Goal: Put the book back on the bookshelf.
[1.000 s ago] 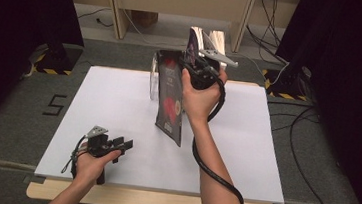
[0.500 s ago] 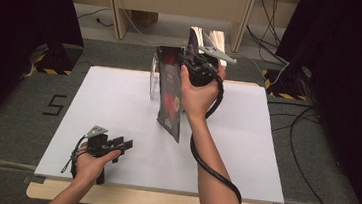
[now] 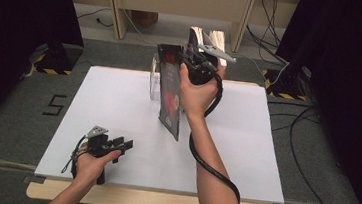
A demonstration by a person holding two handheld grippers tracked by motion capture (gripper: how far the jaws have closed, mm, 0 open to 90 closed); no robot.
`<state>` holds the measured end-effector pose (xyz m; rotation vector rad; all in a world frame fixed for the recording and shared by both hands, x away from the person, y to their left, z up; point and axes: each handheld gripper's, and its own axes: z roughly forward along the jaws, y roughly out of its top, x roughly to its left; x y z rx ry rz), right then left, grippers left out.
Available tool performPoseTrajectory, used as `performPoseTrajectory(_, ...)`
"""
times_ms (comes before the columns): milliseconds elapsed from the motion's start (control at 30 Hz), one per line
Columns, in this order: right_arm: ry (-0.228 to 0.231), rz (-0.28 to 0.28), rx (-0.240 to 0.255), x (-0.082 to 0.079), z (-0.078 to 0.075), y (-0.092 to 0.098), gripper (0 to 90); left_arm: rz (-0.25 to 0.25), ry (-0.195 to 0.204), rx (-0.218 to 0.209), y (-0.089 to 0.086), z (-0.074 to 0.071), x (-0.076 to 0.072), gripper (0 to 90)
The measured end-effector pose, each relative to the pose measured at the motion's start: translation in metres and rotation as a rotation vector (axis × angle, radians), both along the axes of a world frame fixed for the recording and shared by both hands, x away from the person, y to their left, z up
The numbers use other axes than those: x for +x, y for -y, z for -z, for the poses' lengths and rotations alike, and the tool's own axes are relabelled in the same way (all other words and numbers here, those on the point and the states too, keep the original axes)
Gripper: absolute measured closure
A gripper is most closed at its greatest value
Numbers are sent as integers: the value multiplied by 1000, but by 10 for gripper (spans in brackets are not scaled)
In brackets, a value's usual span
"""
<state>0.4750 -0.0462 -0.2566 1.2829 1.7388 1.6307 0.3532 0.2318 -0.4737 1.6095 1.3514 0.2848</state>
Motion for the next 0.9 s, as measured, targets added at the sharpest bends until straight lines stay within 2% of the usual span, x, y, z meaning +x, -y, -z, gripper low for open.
performPoseTrajectory(900, 10, 9, 17, 10, 0, -7, 876, -1, 3, -4, -1, -1, 0, 507)
